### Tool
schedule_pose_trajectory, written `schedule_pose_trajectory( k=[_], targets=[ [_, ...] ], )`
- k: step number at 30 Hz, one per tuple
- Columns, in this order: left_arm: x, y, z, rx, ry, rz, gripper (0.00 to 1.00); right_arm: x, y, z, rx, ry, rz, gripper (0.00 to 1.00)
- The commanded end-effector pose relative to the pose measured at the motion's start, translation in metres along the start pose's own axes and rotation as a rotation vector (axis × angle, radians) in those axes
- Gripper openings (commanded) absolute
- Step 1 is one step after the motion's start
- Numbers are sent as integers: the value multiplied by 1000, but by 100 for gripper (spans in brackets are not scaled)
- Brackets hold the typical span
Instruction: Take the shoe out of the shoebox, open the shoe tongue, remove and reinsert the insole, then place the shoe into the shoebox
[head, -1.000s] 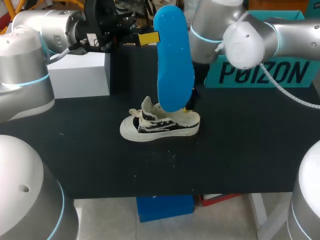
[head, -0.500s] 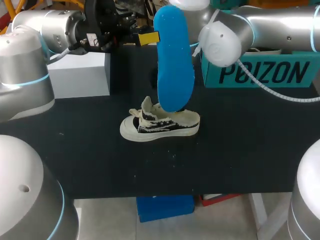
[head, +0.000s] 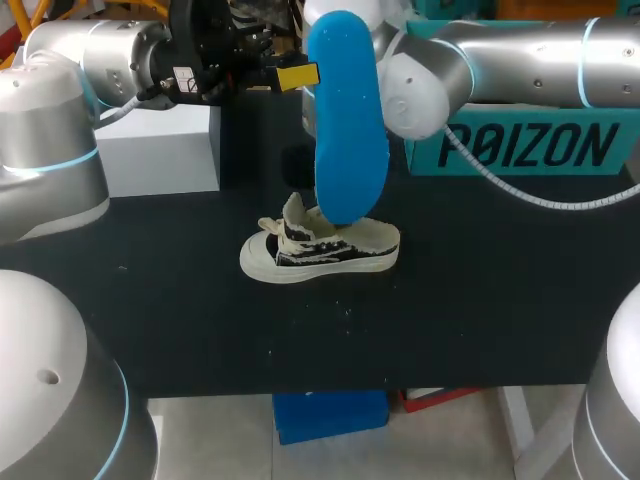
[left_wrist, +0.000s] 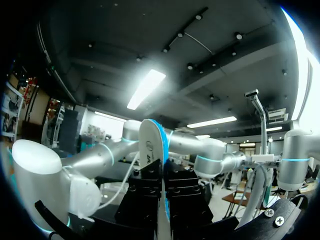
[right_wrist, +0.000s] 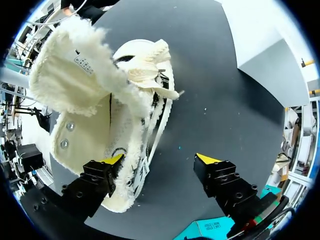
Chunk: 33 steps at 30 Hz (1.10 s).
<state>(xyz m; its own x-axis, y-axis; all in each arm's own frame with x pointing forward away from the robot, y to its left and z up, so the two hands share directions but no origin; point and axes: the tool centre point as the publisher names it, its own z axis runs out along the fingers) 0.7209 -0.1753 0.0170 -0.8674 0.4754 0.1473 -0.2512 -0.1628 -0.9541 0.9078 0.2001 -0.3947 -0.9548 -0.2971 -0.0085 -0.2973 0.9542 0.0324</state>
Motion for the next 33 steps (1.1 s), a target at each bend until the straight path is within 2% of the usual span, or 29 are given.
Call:
schedule_pose_trajectory(
  k=[1, 30, 33],
  targets=[
    [0, 1, 0, 0, -1, 2, 0, -3, 0, 8, -5, 15, 5, 0],
    [0, 1, 0, 0, -1, 2, 0, -1, -2, 11, -12, 43, 13, 0],
    [0, 1, 0, 0, -1, 2, 0, 1, -8, -3, -21, 33, 75, 0]
  ],
)
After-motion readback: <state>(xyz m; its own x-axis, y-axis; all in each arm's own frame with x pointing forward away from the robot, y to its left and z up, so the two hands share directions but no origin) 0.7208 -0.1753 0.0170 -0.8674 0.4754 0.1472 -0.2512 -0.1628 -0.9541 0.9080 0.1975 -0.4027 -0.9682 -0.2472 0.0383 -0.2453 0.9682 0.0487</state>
